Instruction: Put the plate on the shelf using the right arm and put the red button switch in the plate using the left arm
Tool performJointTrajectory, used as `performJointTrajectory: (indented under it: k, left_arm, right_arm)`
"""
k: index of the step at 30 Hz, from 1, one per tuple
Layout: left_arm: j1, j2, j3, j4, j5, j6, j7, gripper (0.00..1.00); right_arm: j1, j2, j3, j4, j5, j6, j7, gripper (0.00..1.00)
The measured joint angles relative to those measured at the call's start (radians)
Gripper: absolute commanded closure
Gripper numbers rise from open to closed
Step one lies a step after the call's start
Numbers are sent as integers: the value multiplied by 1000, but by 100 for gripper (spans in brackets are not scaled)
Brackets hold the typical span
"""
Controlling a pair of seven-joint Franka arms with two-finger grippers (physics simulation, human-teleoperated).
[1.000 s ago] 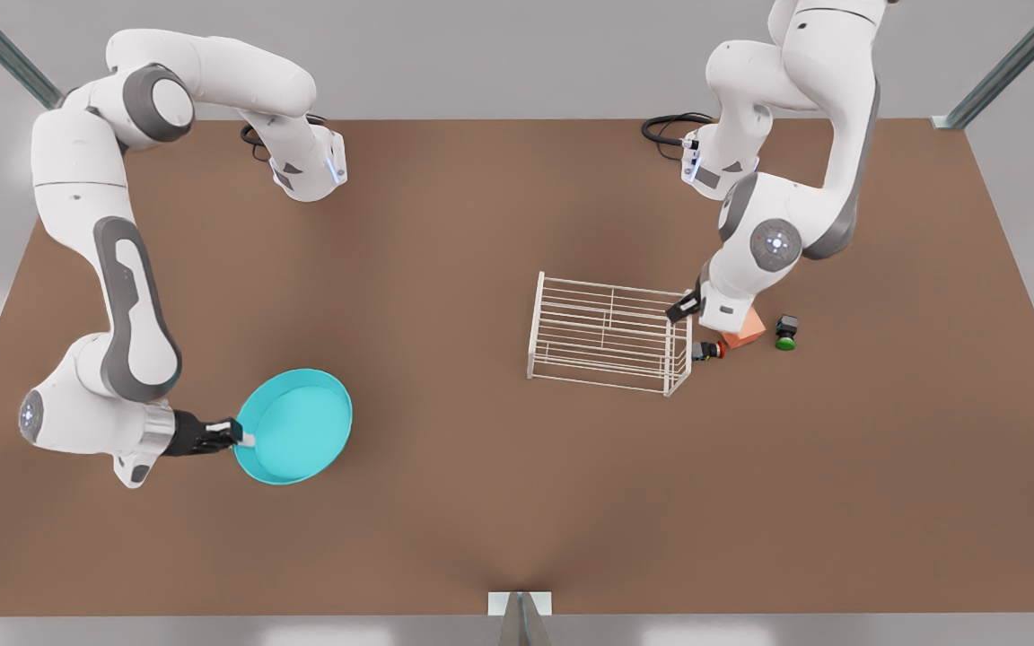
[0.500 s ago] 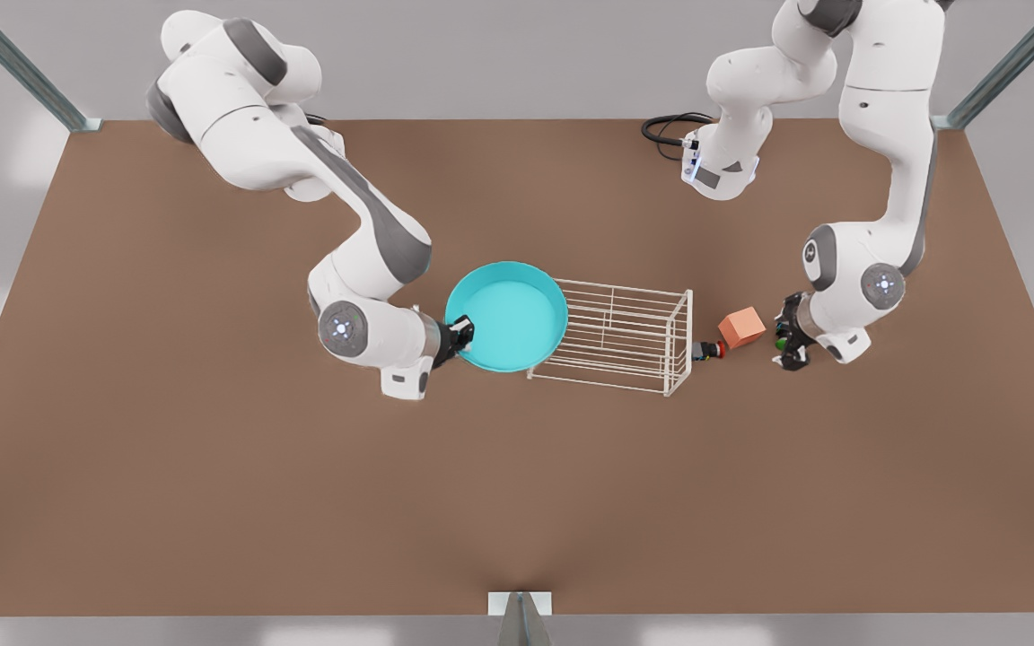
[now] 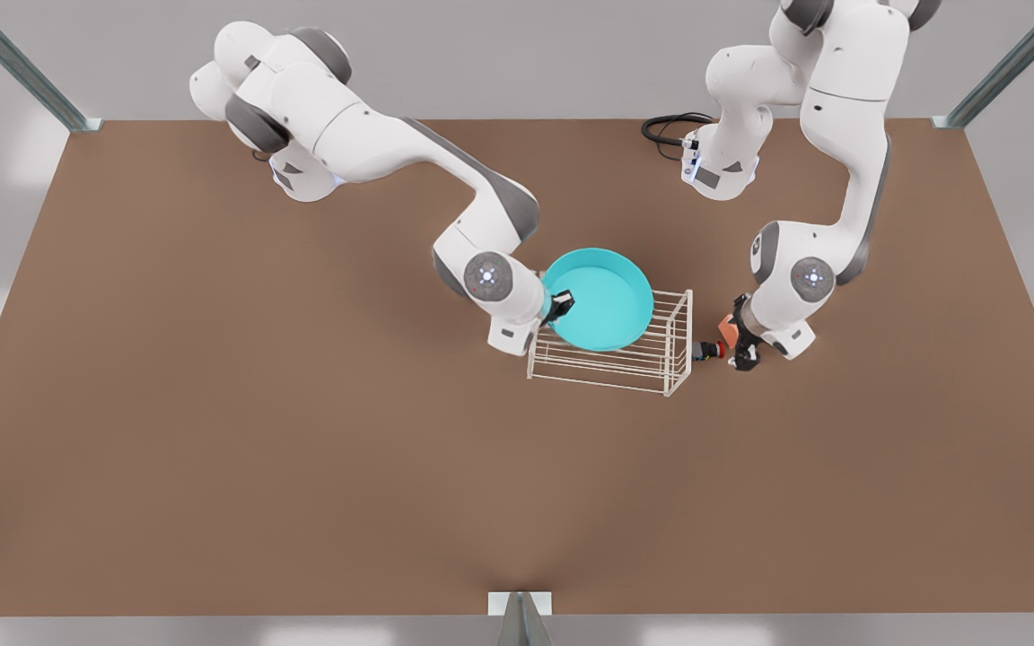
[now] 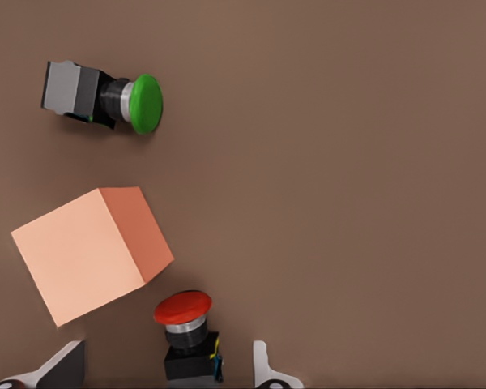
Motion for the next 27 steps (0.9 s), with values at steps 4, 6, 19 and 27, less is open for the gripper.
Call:
performJointTrajectory:
  k: [4, 6, 19, 27]
  left_arm:
    - [-16, 1, 0, -22, 1, 28, -28, 0]
    - [-52, 6, 0, -41, 1, 51, -41, 0]
    - [-102, 112, 6, -50, 1, 199, -114, 0]
    - [-103, 152, 7, -47, -1, 262, -144, 23]
  right_arm:
    - [32, 25, -1, 1, 15, 61, 81, 74]
    - [35, 28, -8, 1, 17, 84, 116, 74]
    - [-450, -361, -108, -180, -265, -137, 97, 1]
    - [-644, -400, -118, -234, -278, -308, -85, 0]
